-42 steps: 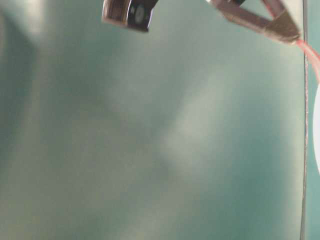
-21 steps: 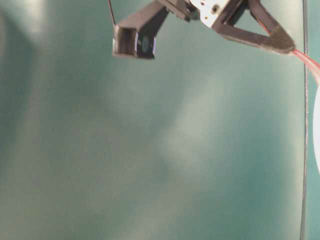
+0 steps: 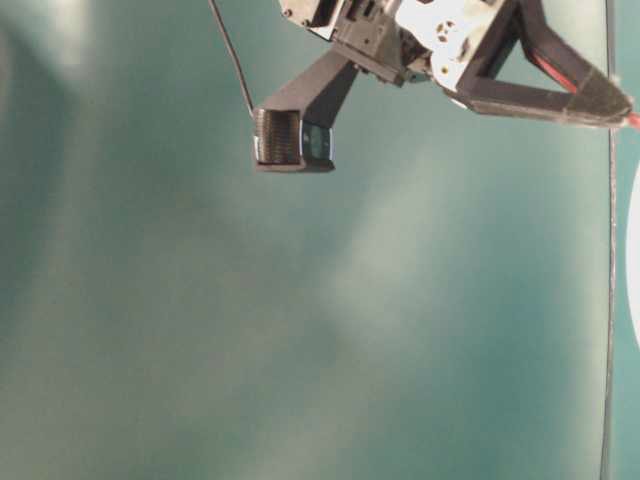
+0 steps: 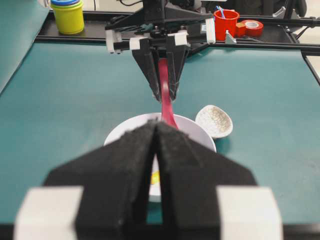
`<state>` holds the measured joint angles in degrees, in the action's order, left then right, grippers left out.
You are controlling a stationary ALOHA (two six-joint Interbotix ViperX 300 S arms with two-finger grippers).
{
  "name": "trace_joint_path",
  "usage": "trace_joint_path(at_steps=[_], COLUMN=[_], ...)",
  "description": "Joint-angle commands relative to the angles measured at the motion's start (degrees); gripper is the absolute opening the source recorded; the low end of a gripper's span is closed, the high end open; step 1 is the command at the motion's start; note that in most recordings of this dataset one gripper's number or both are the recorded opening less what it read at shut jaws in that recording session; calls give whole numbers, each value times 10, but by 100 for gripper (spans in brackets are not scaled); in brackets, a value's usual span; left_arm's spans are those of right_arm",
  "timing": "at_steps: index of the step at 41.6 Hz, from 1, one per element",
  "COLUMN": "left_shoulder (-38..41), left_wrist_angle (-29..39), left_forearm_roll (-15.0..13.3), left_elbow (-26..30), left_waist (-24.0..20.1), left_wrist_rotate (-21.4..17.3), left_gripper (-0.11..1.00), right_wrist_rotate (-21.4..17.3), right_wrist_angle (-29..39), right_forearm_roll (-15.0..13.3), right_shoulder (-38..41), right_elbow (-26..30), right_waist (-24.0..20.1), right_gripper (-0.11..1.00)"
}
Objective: Scoop the yellow hexagonal prism block from the bowl with a spoon using the right arm.
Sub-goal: 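Lower the spoon bowl into the white bowl beside the yellow block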
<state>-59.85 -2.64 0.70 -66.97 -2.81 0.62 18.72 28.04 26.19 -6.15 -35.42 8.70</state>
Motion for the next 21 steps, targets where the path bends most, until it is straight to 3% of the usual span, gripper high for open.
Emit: trace_joint_path(at_steps=[1,21], left_shoulder=[3,3], left_wrist_angle=[-2,-2], left_forearm_roll=[2,2], left_elbow=[16,16], left_waist=[-1,-1], left_wrist_rotate=[1,1], left_gripper=[0,0], right_wrist_rotate=[-1,-1], right_wrist_angle=[1,-4], right_forearm_roll=[-1,-4], right_shoulder=[-4,17], right_elbow=[14,17], right_waist=[1,7], right_gripper=[23,23])
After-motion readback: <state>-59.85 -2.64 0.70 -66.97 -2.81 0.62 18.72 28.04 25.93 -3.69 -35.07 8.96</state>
